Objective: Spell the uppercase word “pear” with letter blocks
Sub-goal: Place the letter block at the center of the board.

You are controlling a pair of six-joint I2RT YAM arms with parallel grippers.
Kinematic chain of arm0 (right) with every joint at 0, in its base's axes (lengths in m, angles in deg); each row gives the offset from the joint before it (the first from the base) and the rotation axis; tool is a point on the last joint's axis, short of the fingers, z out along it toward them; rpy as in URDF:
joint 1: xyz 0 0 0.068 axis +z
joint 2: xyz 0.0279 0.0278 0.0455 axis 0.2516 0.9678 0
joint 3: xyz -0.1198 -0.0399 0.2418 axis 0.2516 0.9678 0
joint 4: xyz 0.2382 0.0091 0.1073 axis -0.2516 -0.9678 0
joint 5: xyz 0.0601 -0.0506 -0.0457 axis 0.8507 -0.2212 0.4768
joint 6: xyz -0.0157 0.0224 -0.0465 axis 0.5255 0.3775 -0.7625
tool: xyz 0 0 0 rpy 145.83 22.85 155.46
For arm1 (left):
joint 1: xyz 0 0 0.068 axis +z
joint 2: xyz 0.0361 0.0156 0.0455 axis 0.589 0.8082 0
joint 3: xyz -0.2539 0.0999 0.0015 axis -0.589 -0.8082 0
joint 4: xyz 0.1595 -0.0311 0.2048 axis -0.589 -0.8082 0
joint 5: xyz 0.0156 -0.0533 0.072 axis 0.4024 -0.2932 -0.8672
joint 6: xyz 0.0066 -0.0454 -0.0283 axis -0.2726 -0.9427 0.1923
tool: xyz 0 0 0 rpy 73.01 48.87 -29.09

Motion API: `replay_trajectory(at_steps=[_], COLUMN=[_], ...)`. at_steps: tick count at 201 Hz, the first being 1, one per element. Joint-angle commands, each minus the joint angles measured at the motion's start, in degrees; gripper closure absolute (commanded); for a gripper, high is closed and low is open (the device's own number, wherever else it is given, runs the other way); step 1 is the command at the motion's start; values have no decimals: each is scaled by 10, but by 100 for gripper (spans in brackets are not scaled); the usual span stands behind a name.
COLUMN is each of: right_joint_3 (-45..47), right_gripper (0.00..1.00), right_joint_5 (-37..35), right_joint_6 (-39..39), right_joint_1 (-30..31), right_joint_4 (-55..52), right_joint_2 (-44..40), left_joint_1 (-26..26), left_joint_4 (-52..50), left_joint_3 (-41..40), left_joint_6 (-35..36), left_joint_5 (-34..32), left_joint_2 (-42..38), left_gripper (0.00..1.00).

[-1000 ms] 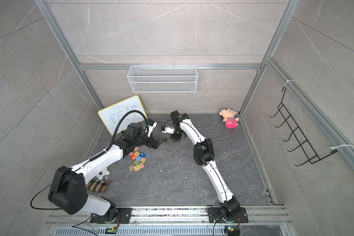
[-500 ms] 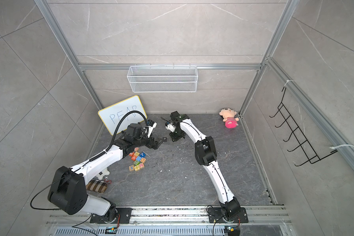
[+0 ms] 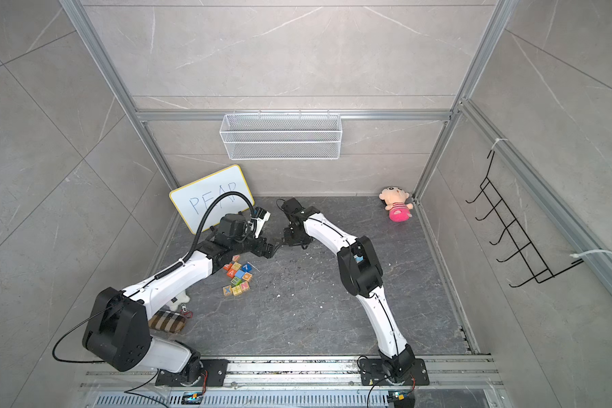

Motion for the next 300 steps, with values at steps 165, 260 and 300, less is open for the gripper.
replay_trajectory(at_steps=[165,260,300], right_joint_3=[-127,-171,-171], right_gripper=[87,85,84], right_joint_5=[-62,-62,-64], right_joint_6=[39,40,42], right_joint_1=[-8,-9,-9], right_joint_4=[-64,-93,-95], right_joint_2=[113,152,151], left_joint_1=[-3,-2,12], left_joint_4=[20,21,7], left_joint_3=[-14,-9,1], left_joint_6=[-15,-22,-27], left_joint_5=[-33,-29,-26], left_joint_2=[-11,0,14], left_gripper=[0,0,0])
